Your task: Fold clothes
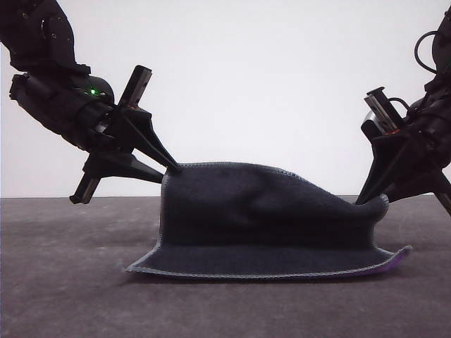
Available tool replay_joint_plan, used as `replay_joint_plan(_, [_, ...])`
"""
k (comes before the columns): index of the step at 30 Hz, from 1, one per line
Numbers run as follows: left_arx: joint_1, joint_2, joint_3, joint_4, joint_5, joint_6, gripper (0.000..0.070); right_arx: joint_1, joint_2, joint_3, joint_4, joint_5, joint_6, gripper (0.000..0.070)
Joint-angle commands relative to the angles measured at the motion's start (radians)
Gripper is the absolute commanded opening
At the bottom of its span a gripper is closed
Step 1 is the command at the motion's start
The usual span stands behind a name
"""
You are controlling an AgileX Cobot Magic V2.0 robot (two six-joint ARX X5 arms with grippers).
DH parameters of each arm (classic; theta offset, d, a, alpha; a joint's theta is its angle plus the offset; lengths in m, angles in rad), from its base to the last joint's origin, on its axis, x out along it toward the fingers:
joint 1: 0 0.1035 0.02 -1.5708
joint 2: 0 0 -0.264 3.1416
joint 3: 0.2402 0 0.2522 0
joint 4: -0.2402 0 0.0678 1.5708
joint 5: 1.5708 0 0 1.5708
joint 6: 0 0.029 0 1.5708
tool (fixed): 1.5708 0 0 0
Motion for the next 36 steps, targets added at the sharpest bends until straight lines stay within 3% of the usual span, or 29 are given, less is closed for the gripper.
replay_joint_plan(1, [-0.005,0.004,0.022,-0.015,0.013,0.024,0.0128,0.003,0.012,0.02,-0.018,-0.004,-0.031,0.0009])
replay_joint_plan(11, [-0.006,0.004,0.022,-0.075,0.013,0.067,0.0129,0.003,0.012,0.02,-0.077,0.0,-0.06,0.0015])
replay_joint_plan(13, [-0.006,0.004,0.022,-0.075,0.013,0.067,0.0129,0.004,0.012,0.02,-0.078,0.0,-0.06,0.0065])
replay_joint_plan(15, [-0.006,0.004,0.022,-0.075,0.013,0.068,0.0142,0.007,0.012,0.02,-0.08,0.0,-0.06,0.0174])
replay_joint_plan(19, [-0.005,0.004,0.022,-0.075,0.013,0.067,0.0244,0.011,0.012,0.02,-0.084,-0.001,-0.06,0.0376])
replay_joint_plan(21, [-0.005,0.004,0.022,-0.077,0.013,0.067,0.0298,0.013,0.012,0.02,-0.084,-0.002,-0.06,0.0423])
replay_joint_plan(30, [-0.005,0.004,0.022,-0.103,0.014,0.068,0.0329,0.018,0.012,0.02,-0.155,-0.06,-0.099,0.0446])
replay_joint_plan(36, [0.007,0.001,0.034,-0.103,0.005,0.078,0.0359,0.015,0.01,0.042,-0.158,-0.058,-0.15,0.0501])
